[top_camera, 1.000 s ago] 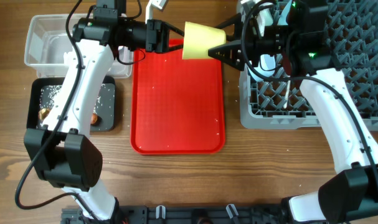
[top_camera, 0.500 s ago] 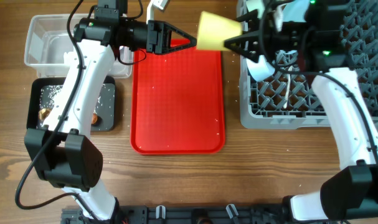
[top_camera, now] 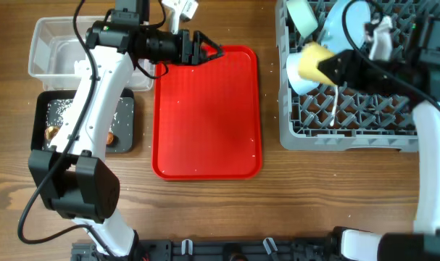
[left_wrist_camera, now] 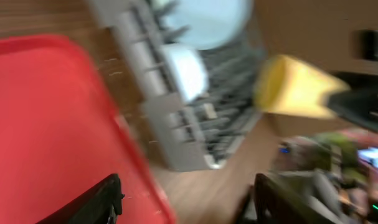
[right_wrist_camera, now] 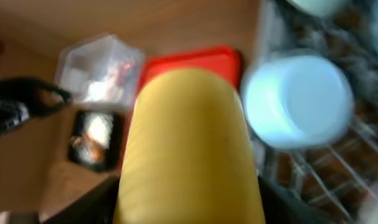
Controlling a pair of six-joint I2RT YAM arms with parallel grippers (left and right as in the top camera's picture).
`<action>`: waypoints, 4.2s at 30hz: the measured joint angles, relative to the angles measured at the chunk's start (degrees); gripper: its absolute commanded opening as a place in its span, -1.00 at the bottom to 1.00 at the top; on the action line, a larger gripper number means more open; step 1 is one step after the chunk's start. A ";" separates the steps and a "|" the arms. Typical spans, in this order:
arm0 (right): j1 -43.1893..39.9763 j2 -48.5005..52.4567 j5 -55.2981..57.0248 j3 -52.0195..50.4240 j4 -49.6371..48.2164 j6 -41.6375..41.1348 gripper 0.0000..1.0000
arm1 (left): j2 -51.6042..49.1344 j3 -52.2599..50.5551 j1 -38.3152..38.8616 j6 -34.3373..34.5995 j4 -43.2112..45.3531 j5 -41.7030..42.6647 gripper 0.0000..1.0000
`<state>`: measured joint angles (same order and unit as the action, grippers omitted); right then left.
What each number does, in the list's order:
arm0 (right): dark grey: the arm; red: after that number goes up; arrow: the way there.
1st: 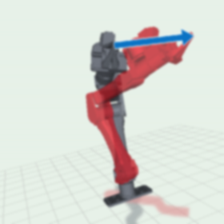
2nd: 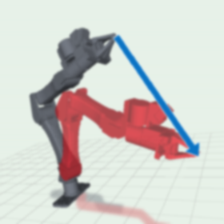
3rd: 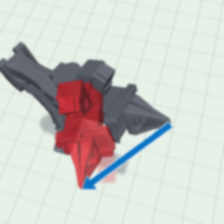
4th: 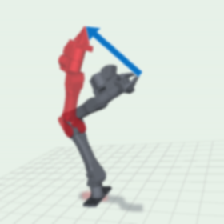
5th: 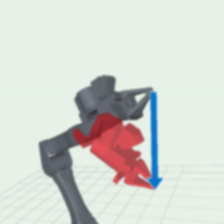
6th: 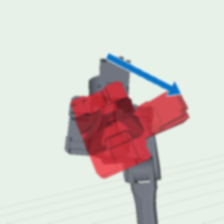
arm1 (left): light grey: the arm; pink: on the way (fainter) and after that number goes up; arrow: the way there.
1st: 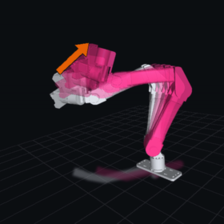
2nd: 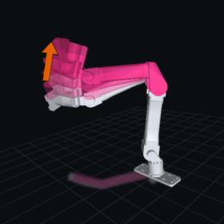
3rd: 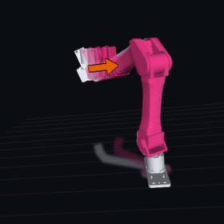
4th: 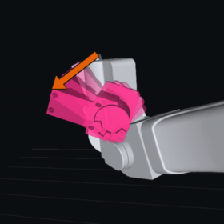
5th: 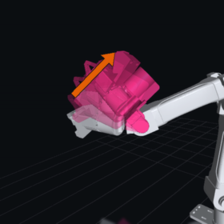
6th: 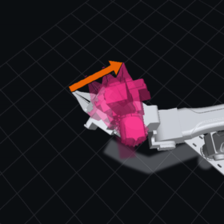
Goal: Sort waste into correct bins and load items into the dishwasher rack
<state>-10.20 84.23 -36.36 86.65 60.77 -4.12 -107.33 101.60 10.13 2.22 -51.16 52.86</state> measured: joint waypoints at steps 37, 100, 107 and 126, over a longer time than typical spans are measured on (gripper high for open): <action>14.29 20.46 33.20 5.29 14.91 -6.58 0.83 | 0.00 0.00 0.00 -0.02 -6.05 -29.29 0.76; 13.70 -83.12 30.60 -86.27 -61.13 -4.87 1.00 | 0.00 0.02 -0.02 -0.02 -6.97 -30.53 1.00; 13.70 -83.12 30.60 -86.27 -61.13 -4.87 0.99 | 15.43 -2.86 -0.13 -0.02 -9.88 -39.98 1.00; 13.75 -83.12 30.42 -86.29 -60.98 -4.87 0.99 | 103.38 -93.77 -10.16 -0.02 45.86 -47.06 1.00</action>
<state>3.55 1.10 -5.93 0.36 -0.21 -8.99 -3.95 7.84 -0.03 2.20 -5.30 5.80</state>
